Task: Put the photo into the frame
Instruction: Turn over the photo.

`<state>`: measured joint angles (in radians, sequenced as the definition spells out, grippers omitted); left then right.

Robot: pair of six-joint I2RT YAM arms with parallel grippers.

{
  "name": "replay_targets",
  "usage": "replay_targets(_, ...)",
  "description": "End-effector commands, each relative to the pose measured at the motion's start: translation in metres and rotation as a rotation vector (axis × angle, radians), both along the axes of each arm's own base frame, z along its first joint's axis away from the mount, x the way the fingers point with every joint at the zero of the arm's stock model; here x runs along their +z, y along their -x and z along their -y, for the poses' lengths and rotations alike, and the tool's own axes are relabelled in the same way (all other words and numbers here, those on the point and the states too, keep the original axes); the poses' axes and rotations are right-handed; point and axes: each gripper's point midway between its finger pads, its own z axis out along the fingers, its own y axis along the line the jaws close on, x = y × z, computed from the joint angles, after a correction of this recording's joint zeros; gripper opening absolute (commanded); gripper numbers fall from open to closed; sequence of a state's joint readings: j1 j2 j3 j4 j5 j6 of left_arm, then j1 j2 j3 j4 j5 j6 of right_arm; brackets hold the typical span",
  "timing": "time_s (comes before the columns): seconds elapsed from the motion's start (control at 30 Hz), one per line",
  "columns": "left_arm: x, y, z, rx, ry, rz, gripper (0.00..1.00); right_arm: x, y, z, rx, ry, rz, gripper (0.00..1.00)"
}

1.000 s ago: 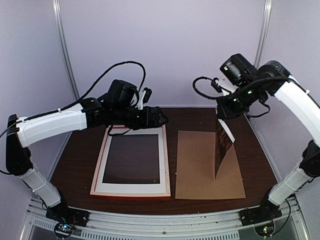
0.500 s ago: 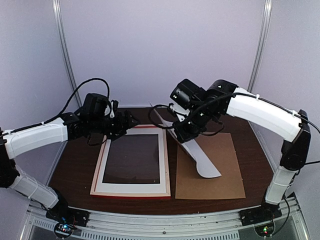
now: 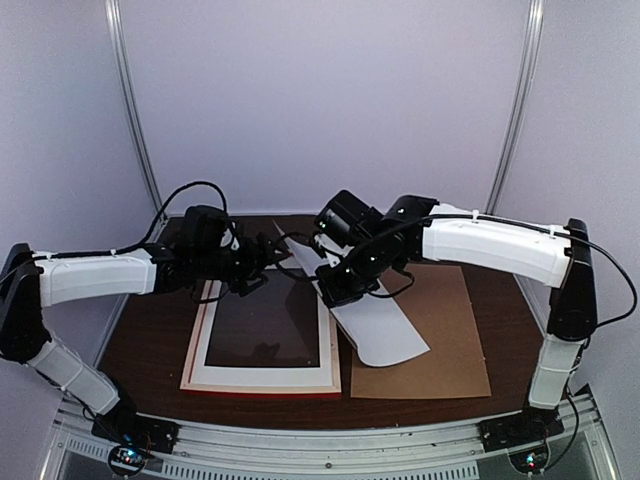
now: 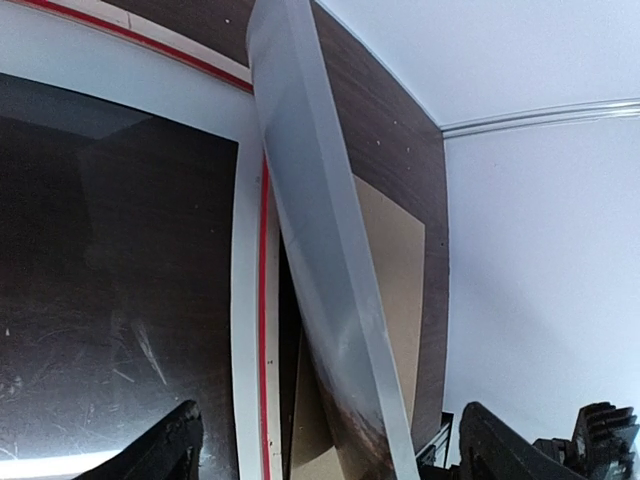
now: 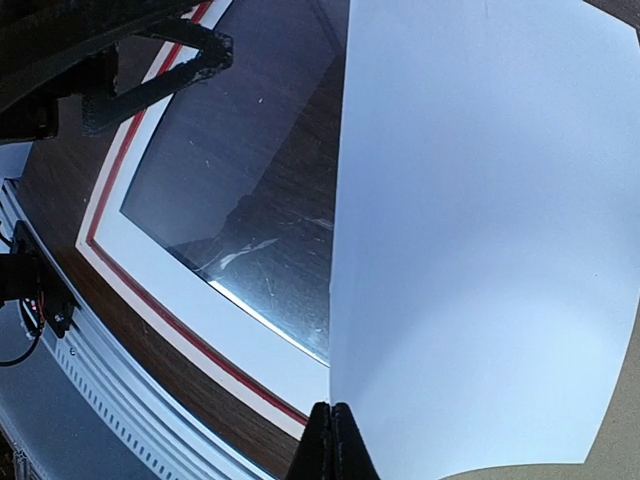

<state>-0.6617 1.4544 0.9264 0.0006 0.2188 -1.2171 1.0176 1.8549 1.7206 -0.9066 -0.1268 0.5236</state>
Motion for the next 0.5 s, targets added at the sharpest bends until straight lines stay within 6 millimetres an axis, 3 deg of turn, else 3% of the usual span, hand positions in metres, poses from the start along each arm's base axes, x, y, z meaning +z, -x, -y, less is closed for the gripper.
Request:
replay_targets(0.0, 0.012, -0.01, 0.014, -0.023, 0.087, 0.027, 0.89, -0.007, 0.005, -0.016, 0.004, -0.044, -0.011, 0.0)
replay_targets(0.47, -0.026, -0.017, 0.034, -0.079, 0.075, -0.065, 0.72, -0.031, 0.012, -0.029, 0.019, -0.02, -0.034, 0.0)
